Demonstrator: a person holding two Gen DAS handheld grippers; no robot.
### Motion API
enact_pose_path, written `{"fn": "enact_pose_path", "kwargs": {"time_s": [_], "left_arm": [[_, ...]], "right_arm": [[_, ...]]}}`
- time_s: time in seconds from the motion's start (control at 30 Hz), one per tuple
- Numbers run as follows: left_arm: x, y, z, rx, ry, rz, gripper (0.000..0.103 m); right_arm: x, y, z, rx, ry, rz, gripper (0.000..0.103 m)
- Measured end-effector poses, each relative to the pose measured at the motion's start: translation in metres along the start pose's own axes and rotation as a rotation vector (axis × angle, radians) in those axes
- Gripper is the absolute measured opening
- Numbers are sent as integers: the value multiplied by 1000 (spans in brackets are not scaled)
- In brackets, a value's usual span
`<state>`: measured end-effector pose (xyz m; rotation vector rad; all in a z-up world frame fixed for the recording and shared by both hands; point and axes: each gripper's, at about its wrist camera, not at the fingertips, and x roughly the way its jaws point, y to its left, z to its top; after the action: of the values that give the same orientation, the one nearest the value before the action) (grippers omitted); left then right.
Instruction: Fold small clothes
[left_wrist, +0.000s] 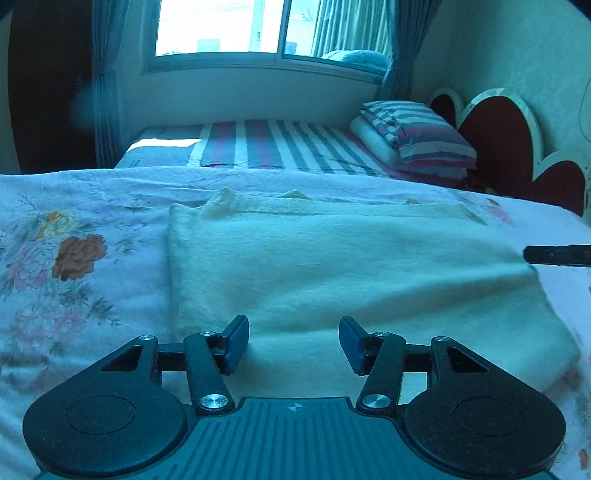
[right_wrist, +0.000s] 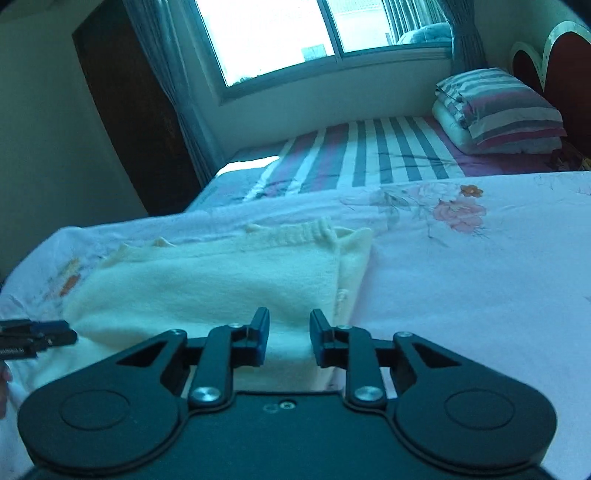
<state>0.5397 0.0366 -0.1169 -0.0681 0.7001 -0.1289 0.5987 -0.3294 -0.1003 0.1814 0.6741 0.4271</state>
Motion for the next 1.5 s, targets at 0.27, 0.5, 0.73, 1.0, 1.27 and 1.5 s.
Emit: {"fn": "enact_pose_path", "kwargs": {"time_s": [0.27,0.5,0.73,1.0,1.27,1.5], "left_arm": [[-13,-51,-28,-44,-22,-73,53],[-23,-52,-56,94,-14,-28,53],[-35,-45,-52,52,-35,-87,53],[-47,-9,-73,63,-21,-37,53],[-60,20,-78,11,-27,-20,53],[-56,25,-74,-16,-18,-17,53]], "right_arm": [[1,111,-62,-65,83,112,24],[6,136,-80,-182,134,-21,20],[6,155,-74,-111,84,1,25],[-3,147,-93,-157,79,-158,22],[-31,87,-93,-60,82,-298,21],[-32,85,-96,-38,82,-389,26]]}}
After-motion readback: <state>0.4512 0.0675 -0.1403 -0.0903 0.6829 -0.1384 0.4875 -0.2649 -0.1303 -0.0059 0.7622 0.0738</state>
